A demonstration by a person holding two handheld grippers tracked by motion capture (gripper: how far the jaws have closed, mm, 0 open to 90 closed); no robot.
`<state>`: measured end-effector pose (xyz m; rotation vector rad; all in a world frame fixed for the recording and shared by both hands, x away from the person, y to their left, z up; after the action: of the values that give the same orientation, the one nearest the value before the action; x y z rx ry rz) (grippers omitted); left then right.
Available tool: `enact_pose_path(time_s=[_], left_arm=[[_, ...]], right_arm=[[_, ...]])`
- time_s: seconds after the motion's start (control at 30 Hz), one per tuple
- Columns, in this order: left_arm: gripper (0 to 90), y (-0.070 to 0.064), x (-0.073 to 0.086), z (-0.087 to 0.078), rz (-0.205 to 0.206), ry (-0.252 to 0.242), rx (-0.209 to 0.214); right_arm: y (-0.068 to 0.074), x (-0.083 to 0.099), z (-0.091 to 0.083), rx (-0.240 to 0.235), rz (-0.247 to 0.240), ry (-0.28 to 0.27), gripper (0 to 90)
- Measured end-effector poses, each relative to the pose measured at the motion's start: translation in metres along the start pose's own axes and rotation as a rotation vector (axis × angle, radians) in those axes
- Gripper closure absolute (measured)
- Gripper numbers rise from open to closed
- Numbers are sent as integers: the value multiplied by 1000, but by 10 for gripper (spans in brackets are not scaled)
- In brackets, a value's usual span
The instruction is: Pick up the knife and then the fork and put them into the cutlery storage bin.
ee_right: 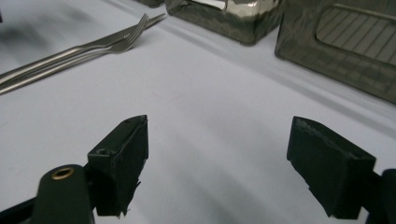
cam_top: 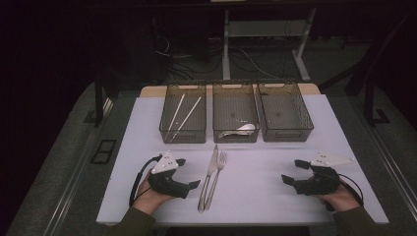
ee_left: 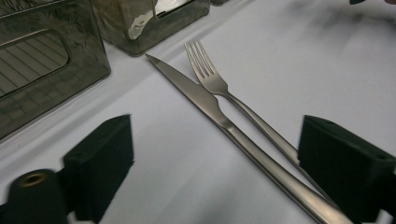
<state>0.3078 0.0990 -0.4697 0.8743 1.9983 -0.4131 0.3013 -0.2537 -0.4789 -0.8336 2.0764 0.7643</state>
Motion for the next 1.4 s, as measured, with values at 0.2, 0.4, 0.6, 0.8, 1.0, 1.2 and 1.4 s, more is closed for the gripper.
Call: enact_pose_path(time_s=[0.2,0.4,0.6,0.8,1.0,1.2,1.4], left_arm=[[302,-7,-1,5,0,16,9],[450,-21,0,15,5,71,43],[536,-30,2,26,20,120,41],[586,-32,6,34,9,165,9],[616,-33,10,39,21,195,3],[640,-36,12,42,44,209,-11],[667,-37,11,42,71,227,-28]], right_arm=[[3,7,-6,3,-3,12,207],[5,7,-4,3,-12,19,207],[5,7,-4,4,-8,18,207],[6,7,-3,3,-17,21,208],[5,7,-4,6,-15,17,208],[6,7,-3,6,-18,22,208],[6,7,-4,8,-16,22,208]])
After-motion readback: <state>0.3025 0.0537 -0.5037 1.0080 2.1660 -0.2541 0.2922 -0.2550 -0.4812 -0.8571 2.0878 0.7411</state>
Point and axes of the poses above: each handheld gripper's, and its own axes: z roughly forward along the jaws, x roughly out of its underside, y roughly to its left, the point moved 8 cm from there along z, roughly forward along the jaws, and after that the axes turned 11 degrees about -x, right-handed, at the moved point
